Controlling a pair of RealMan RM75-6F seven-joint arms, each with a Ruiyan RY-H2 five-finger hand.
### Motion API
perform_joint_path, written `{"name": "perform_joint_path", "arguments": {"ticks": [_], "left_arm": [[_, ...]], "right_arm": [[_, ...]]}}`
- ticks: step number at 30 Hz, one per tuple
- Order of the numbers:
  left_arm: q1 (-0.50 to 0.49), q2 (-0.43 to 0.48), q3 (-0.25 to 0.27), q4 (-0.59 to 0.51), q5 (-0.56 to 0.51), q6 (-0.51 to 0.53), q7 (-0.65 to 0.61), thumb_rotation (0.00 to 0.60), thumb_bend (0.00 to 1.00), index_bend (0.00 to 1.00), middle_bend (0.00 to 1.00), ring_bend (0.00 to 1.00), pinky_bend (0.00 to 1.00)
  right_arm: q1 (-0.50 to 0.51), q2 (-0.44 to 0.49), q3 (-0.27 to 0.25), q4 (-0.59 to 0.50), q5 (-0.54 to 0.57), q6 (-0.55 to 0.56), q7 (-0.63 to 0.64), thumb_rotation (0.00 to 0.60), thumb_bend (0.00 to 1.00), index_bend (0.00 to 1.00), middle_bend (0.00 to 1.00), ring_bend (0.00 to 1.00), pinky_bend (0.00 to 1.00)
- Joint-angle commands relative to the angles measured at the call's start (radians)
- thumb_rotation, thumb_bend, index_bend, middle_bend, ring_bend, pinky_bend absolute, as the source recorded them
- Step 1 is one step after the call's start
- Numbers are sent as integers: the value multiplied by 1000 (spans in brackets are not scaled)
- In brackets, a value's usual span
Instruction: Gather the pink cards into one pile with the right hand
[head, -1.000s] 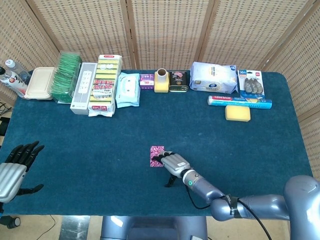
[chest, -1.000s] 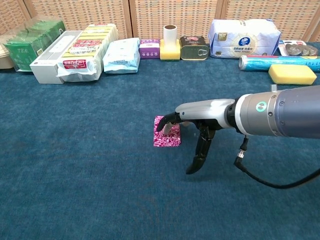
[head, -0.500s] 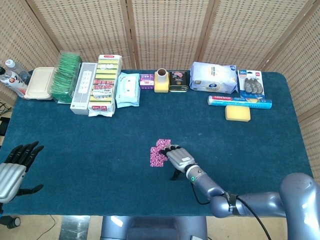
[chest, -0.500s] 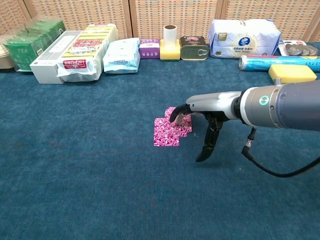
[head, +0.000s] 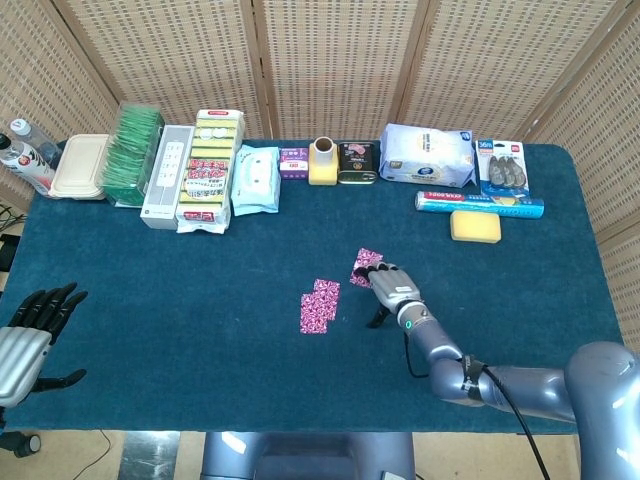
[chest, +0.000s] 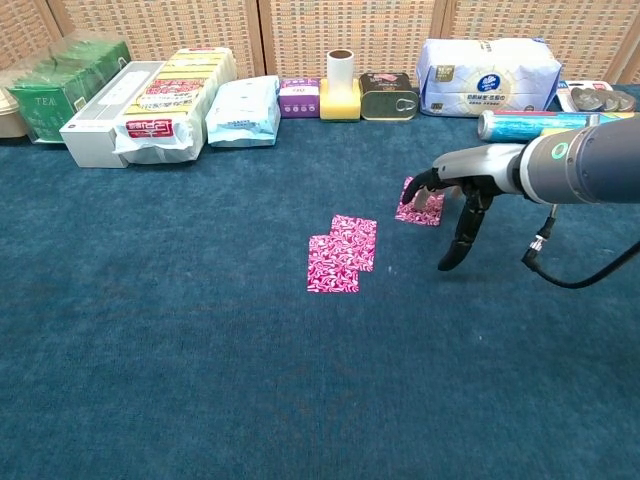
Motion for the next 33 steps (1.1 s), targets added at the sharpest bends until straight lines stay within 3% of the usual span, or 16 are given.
{"name": "perform_joint_path", "arguments": {"ticks": [1, 10, 20, 26, 33], "left_arm": [[0, 0, 0, 0, 0, -1, 0, 600, 57, 0, 0, 0, 3], [0, -1, 0, -2, -2, 0, 3, 600, 58, 0, 0, 0, 3], [-3, -6, 0, -6, -3, -7, 20, 600, 57, 0, 0, 0, 3], [-5, -10, 0, -9, -6, -12, 31, 600, 58, 0, 0, 0, 3], [-2, -9, 1, -7, -2, -6, 27, 600, 57, 0, 0, 0, 3]], "right_arm": [[2, 11, 2, 10, 14, -5, 6, 600, 0, 133, 157, 47, 0], [6, 91, 28, -20, 46, 2, 28, 600, 0, 134, 156, 47, 3], [8, 193, 84, -248, -46, 41, 51, 600, 0, 135, 154, 47, 6], [35, 168, 73, -332, -80, 38, 24, 600, 0, 135, 154, 47, 7], [83, 64, 44, -309, -41, 60, -8, 600, 0, 136, 153, 47, 7]]}}
